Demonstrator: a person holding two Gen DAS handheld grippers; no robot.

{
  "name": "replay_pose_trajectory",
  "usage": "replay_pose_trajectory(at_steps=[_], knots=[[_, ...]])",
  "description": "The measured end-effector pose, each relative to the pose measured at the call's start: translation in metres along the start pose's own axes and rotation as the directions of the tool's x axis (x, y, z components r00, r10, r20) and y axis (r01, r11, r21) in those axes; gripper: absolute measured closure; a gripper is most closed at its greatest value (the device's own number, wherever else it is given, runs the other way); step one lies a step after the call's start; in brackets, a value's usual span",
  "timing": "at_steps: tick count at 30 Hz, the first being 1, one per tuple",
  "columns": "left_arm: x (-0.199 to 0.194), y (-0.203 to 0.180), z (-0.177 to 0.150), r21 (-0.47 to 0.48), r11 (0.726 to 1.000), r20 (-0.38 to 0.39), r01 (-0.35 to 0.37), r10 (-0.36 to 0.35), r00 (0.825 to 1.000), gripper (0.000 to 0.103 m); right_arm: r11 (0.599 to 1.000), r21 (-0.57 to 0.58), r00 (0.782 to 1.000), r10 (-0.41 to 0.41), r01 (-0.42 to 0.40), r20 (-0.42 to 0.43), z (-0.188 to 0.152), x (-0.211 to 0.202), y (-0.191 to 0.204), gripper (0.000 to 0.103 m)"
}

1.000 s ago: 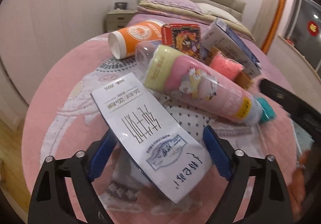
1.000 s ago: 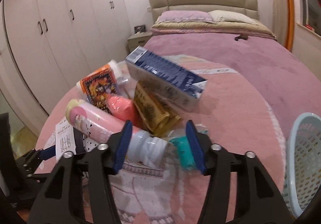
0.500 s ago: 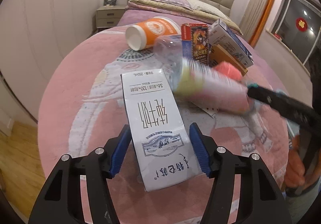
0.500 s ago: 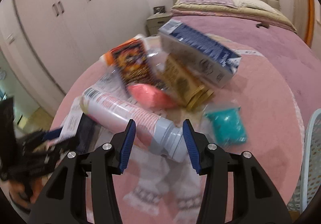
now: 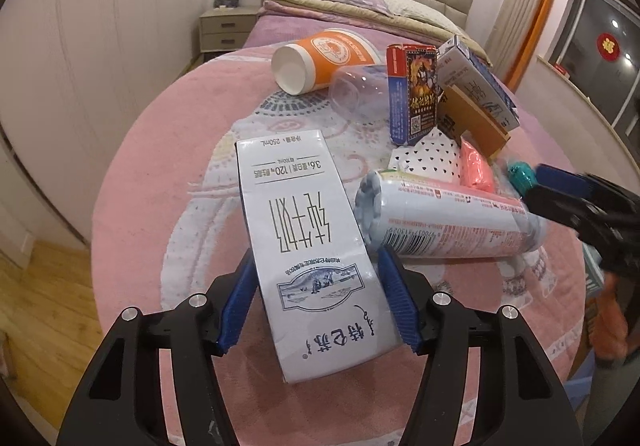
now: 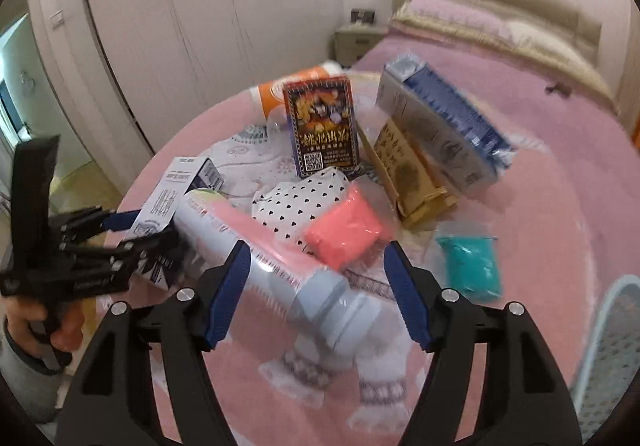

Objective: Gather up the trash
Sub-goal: 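Grasp the white milk carton with the left gripper while the right gripper grasps the pink bottle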

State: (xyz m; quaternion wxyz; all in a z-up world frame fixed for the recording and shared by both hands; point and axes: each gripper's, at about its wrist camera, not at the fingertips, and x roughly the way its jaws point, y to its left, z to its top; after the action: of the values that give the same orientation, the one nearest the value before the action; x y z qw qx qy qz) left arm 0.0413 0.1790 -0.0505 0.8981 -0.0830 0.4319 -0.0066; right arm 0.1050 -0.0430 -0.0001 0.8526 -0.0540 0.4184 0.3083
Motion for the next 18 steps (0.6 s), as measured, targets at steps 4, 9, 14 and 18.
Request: replay_pose_trajectory(at_steps=[4, 9, 14, 18], knots=[[0.001, 0.001, 0.001, -0.006, 1.000, -0.005, 0.008, -0.008, 1.000, 0.043, 0.982, 0.109, 0.981, 0.165, -0.154, -0.098, -0.001, 0.022, -0.015, 0.037], [0.003, 0.002, 0.001, -0.006, 1.000, -0.005, 0.008, -0.008, 1.000, 0.042, 0.983, 0.046, 0.974, 0.183, -0.178, -0.134, -0.022, 0.002, 0.006, 0.037], [0.003, 0.000, -0.001, 0.000, 1.000, -0.002, 0.003, -0.003, 1.000, 0.043, 0.991, -0.023, 0.984, 0.131, -0.134, -0.120, -0.029, -0.002, 0.030, 0.037], [0.004, 0.003, -0.001, -0.017, 0.999, -0.010, 0.027, -0.027, 1.000, 0.043, 0.991, -0.053, 0.985, 0.114, -0.122, -0.129, -0.026, 0.017, 0.039, 0.037]])
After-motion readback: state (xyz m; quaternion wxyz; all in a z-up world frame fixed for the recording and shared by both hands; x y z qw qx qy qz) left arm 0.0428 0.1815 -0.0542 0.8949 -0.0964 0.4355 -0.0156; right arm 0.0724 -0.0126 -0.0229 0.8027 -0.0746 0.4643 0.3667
